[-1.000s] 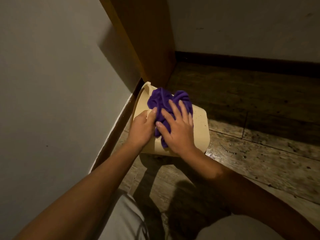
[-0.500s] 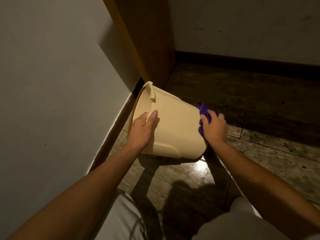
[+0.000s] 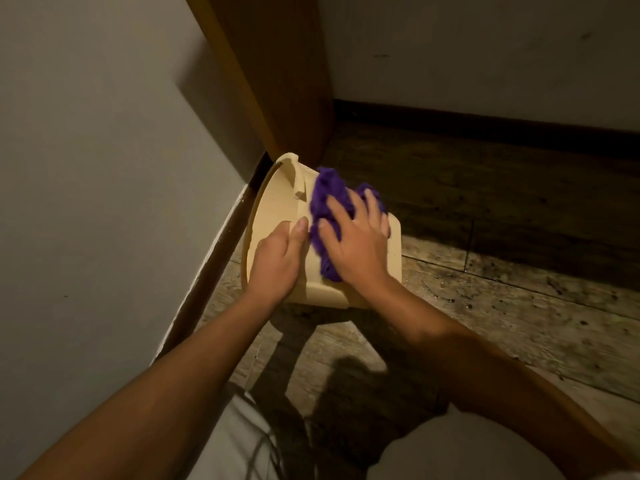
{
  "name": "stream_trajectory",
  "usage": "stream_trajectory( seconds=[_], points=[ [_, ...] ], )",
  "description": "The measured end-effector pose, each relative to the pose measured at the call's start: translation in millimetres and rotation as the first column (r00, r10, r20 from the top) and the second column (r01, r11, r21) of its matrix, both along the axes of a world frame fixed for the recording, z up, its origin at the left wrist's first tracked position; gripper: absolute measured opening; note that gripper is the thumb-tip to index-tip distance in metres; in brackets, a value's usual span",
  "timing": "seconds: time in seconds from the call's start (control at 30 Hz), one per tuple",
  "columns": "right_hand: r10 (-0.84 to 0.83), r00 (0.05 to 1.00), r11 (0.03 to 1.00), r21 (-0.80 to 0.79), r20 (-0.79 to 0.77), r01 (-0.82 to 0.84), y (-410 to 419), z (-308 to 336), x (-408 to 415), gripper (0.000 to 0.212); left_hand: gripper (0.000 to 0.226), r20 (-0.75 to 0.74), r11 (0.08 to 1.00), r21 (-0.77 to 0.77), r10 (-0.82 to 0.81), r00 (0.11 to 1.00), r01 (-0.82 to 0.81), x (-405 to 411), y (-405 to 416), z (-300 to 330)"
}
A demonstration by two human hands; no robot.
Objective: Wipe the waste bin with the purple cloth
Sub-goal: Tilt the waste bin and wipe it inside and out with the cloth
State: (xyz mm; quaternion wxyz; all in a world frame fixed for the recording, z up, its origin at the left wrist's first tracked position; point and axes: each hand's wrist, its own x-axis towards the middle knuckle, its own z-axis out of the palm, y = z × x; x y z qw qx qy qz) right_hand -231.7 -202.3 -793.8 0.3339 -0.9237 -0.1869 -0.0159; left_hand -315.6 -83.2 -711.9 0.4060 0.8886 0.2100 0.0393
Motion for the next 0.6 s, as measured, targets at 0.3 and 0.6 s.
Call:
stream_trajectory(
  seconds=[0.3, 0.6],
  points=[
    [-0.339, 0.895, 0.937, -0.189, -0.29, 0.294, -68.6, -71.5, 51.1, 0.049, 0.045, -0.035, 1.0, 0.03, 0.001, 0.999, 0.0, -0.3, 6.2, -11.5],
    [-0.165, 0.982, 0.966, 0.186, -0.087, 0.179, -48.3, 10.5, 55.1, 0.043, 0.05, -0.043, 0.996, 0.076, -0.04, 0.998, 0.043, 10.5, 9.3, -6.0]
  ],
)
